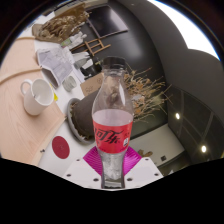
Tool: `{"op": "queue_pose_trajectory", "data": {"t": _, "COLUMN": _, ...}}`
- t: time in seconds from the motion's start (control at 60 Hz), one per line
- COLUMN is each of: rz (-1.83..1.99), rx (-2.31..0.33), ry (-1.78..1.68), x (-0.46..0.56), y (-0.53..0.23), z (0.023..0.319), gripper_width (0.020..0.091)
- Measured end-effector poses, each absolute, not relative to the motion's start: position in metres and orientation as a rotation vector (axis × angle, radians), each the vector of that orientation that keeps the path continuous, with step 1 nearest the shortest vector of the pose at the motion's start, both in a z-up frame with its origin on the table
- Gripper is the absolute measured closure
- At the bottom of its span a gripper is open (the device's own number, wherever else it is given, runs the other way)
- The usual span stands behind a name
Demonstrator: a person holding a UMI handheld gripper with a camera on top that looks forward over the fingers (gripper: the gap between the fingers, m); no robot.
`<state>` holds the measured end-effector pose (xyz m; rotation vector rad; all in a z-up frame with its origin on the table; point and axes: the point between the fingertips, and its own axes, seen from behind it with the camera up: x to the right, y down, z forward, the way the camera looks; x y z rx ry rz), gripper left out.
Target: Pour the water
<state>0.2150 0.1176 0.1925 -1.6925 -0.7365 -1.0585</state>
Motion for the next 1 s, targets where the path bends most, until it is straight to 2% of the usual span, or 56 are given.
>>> {"op": "queue_pose_trajectory", "data": {"t": 0.25, "rz": -1.403, "rx": -1.348, "ry": -1.163, "x": 0.197, "y": 0.184, "z": 0.194, "gripper_width": 0.0892}}
{"op": "queue_pose_trajectory", "data": {"t": 0.6, "rz": -1.578, "rx": -1.030, "ry": -1.427, "x": 0.157, "y": 0.215, "z": 0.187, "gripper_width": 0.0890}}
{"op": "queue_pose_trajectory", "data": {"t": 0.783, "rz": -1.535, "rx": -1.099, "ry": -1.393, "x": 0.160, "y": 0.216, "z": 0.186, "gripper_width": 0.0888}}
{"op": "queue_pose_trajectory", "data": {"t": 1.0, "rz": -1.130, "rx": -1.525, "ry": -1.052, "x": 0.178, "y": 0.202, "z": 0.180, "gripper_width": 0.0889}}
